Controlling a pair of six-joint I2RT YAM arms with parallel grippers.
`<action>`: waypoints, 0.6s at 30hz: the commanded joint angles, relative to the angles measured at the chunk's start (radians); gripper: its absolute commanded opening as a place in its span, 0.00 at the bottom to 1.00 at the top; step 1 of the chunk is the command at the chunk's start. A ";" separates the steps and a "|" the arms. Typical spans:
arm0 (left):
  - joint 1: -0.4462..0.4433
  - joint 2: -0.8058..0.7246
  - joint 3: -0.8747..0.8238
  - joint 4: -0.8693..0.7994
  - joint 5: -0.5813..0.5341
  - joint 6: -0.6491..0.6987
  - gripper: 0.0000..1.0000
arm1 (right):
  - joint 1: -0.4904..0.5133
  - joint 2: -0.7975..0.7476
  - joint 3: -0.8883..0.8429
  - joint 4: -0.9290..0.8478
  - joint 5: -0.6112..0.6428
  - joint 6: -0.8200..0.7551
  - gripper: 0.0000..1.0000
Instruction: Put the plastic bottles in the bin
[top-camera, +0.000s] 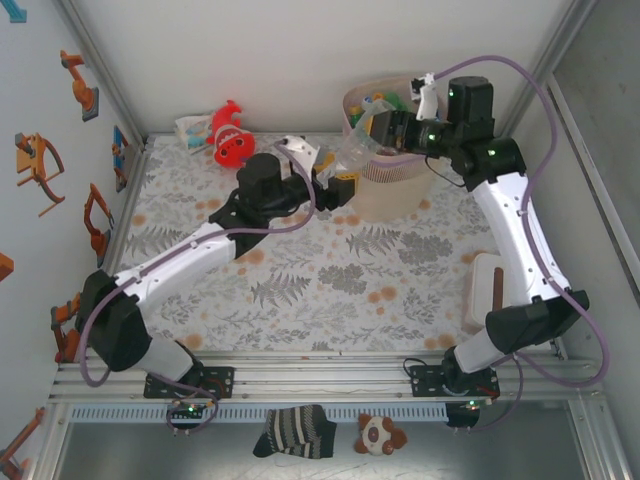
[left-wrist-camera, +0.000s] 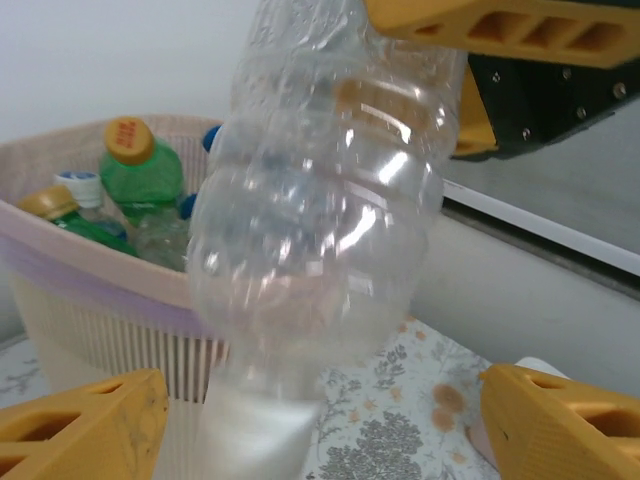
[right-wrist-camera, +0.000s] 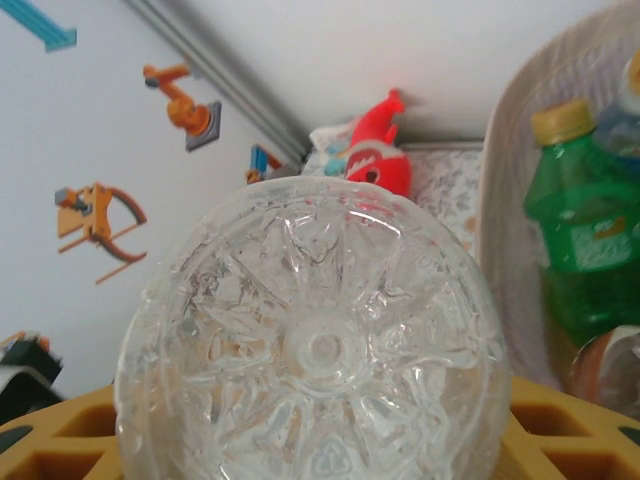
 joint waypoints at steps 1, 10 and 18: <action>0.003 -0.092 -0.043 -0.023 -0.066 0.059 0.81 | -0.033 0.020 0.072 0.009 0.078 0.033 0.41; 0.003 -0.269 -0.189 -0.080 -0.187 0.085 0.82 | -0.190 0.118 0.165 0.003 0.106 0.117 0.40; 0.004 -0.339 -0.238 -0.128 -0.233 0.089 0.82 | -0.234 0.305 0.302 -0.094 -0.003 0.137 0.39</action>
